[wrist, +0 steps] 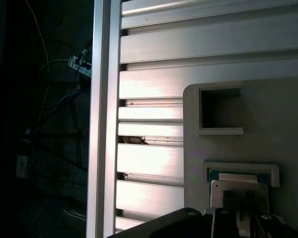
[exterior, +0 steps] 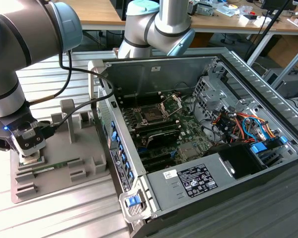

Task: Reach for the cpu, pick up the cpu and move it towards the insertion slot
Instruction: 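Pick up the cpu and move it towards the insertion slot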

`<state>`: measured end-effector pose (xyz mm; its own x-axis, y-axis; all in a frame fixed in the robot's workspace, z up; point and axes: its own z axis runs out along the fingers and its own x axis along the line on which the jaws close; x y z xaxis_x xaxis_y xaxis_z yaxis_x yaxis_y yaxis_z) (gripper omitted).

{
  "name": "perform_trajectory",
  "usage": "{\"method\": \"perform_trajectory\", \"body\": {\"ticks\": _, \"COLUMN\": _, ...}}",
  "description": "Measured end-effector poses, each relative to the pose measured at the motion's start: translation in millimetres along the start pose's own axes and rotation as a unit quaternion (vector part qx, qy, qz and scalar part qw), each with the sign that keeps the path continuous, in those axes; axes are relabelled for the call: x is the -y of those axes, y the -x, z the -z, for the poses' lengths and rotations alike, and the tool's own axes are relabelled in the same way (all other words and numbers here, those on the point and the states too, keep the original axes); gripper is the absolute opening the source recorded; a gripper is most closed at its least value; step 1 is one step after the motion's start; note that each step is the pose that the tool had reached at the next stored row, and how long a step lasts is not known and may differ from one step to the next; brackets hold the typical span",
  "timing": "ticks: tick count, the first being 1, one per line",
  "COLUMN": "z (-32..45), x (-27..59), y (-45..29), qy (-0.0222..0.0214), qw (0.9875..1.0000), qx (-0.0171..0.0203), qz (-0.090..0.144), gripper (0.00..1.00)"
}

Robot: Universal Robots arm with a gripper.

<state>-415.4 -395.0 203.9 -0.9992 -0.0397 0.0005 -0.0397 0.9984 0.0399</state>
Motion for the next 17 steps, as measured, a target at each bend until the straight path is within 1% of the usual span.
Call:
{"method": "perform_trajectory", "body": {"ticks": 2, "z": 0.0, "x": 0.0, "y": 0.0, "qy": 0.0, "qw": 1.0, "qx": 0.0, "qz": 0.0, "gripper": 0.36}}
{"method": "perform_trajectory", "body": {"ticks": 3, "z": 0.0, "x": 0.0, "y": 0.0, "qy": 0.0, "qw": 1.0, "qx": 0.0, "qz": 0.0, "gripper": 0.36}}
{"method": "perform_trajectory", "body": {"ticks": 6, "z": -0.1, "x": 0.0, "y": 0.0, "qy": 0.0, "qw": 1.0, "qx": 0.0, "qz": 0.0, "gripper": 0.54}}
{"method": "perform_trajectory", "body": {"ticks": 7, "z": -0.1, "x": 0.0, "y": 0.0, "qy": 0.0, "qw": 1.0, "qx": 0.0, "qz": 0.0, "gripper": 0.54}}
{"method": "perform_trajectory", "body": {"ticks": 8, "z": -0.1, "x": 0.0, "y": 0.0, "qy": 0.0, "qw": 1.0, "qx": 0.0, "qz": 0.0, "gripper": 0.6}}
{"method": "perform_trajectory", "body": {"ticks": 14, "z": -0.3, "x": 0.0, "y": 0.0, "qy": 0.0, "qw": 1.0, "qx": 0.0, "qz": 0.0, "gripper": 0.6}}
{"method": "perform_trajectory", "body": {"ticks": 17, "z": -1.0, "x": 0.0, "y": 0.3, "qy": 0.0, "qw": 0.9999, "qx": -0.0005, "qz": 0.013, "gripper": 0.6}}
